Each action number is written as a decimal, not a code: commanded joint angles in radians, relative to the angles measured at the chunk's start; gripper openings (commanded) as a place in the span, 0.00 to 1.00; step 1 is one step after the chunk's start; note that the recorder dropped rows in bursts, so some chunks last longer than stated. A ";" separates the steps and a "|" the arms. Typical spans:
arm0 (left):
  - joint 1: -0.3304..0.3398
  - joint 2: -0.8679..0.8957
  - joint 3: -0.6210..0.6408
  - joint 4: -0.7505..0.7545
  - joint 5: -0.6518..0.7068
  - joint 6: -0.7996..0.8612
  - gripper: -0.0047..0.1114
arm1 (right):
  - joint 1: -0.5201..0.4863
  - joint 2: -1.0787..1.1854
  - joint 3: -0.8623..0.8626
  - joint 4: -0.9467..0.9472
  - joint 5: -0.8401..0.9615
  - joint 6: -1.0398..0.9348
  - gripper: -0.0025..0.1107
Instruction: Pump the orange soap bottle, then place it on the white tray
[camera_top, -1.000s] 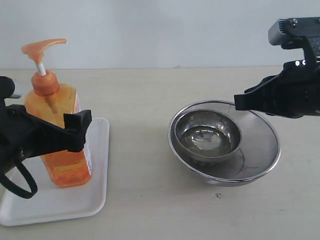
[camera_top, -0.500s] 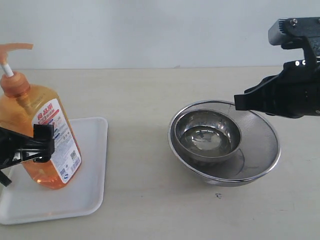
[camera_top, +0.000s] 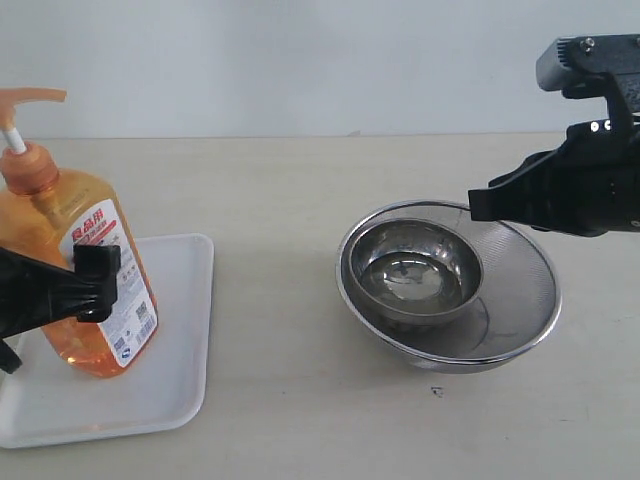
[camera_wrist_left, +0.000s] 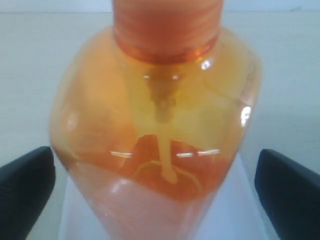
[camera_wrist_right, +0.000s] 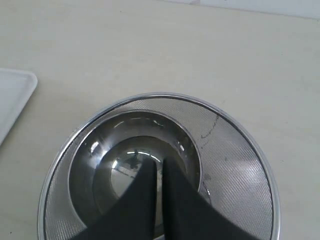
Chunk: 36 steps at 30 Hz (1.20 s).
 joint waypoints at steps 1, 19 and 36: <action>0.002 -0.085 -0.002 0.012 0.101 0.024 0.96 | 0.000 -0.008 0.002 0.002 -0.001 -0.008 0.02; 0.002 -0.469 0.084 -0.090 0.280 0.194 0.96 | 0.000 -0.008 0.002 0.002 0.011 -0.010 0.02; 0.002 -0.765 0.138 -0.305 0.230 0.477 0.96 | 0.000 -0.008 0.002 0.002 0.012 -0.010 0.02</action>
